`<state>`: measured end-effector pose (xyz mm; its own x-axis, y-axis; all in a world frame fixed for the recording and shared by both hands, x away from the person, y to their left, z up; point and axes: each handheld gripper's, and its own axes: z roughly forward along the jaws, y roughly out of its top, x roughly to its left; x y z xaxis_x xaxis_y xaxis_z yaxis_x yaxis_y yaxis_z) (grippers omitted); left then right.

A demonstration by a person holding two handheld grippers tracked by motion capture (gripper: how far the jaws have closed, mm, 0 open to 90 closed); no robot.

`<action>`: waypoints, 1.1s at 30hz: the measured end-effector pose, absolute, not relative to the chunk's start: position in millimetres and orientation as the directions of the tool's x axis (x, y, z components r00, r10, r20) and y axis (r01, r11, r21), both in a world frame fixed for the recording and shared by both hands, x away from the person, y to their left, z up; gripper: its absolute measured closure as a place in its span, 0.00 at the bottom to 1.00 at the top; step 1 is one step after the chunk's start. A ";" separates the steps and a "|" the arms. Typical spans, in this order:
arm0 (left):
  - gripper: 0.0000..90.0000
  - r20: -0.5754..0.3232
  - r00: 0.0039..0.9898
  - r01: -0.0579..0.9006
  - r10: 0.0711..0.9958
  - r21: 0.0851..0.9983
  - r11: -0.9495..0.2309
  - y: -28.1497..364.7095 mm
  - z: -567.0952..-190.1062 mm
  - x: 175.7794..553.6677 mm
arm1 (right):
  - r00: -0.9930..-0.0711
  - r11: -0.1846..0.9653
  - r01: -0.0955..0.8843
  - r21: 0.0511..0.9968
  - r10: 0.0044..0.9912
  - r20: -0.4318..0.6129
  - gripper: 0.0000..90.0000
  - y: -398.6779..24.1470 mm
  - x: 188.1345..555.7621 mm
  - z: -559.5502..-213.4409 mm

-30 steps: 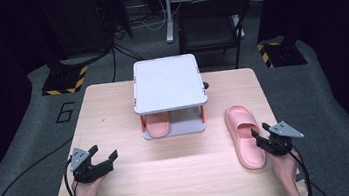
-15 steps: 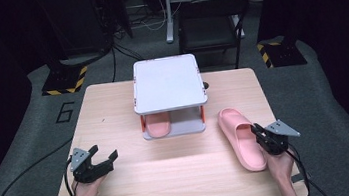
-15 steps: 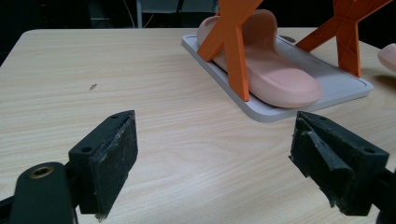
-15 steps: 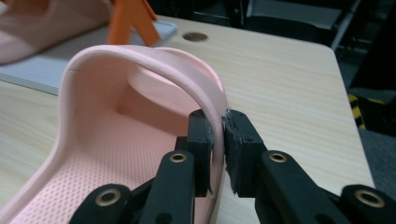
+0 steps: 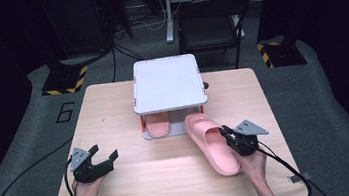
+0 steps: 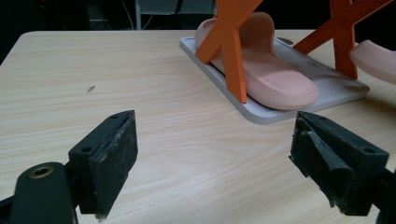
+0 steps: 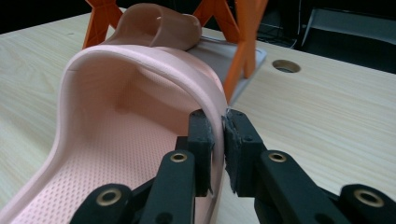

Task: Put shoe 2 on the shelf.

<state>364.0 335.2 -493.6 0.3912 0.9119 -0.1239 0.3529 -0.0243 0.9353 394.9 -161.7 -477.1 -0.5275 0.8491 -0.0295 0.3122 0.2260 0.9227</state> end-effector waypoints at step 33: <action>0.16 -0.127 0.387 0.352 0.913 0.936 -0.019 338.8 -494.5 363.8 | -0.465 0.170 0.322 0.931 0.885 -0.001 0.48 -90.7 467.0 -492.4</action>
